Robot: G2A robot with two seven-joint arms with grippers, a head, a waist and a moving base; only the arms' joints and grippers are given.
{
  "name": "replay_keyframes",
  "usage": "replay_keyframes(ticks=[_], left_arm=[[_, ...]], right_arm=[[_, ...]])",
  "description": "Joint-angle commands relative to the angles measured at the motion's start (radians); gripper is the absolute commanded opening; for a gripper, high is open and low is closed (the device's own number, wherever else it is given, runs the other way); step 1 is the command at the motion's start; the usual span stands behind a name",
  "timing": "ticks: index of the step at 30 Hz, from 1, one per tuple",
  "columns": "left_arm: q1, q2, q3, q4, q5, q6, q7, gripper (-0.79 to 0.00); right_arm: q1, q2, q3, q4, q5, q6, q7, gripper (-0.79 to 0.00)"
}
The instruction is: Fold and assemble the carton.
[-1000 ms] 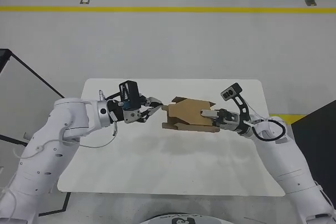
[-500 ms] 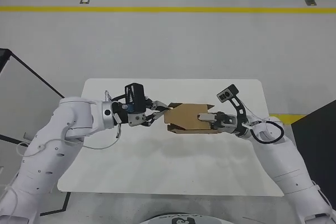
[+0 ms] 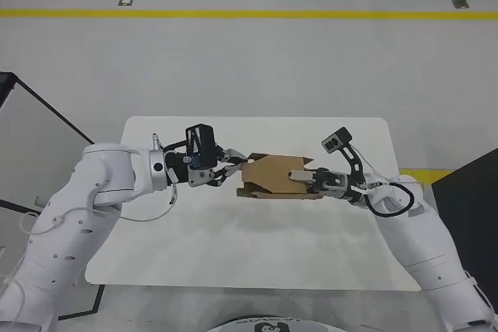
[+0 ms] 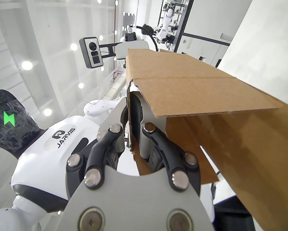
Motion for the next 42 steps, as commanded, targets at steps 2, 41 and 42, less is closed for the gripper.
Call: replay_keyframes(ticks=[2,41,42], left_arm=[[0.004,0.000,0.000,0.001,-0.012,-0.002,0.005,-0.785],[0.010,-0.002,0.003,0.013,-0.006,-0.005,0.012,-0.785],[0.010,-0.002,0.004,0.014,-0.004,-0.004,0.012,-0.785]], right_arm=[[-0.003,-0.002,-0.001,-0.002,0.038,-0.006,0.014,-0.785],[-0.007,-0.007,-0.007,-0.018,0.009,-0.006,0.088,-0.785],[-0.006,-0.007,-0.008,-0.017,0.008,0.000,0.094,-0.785]])
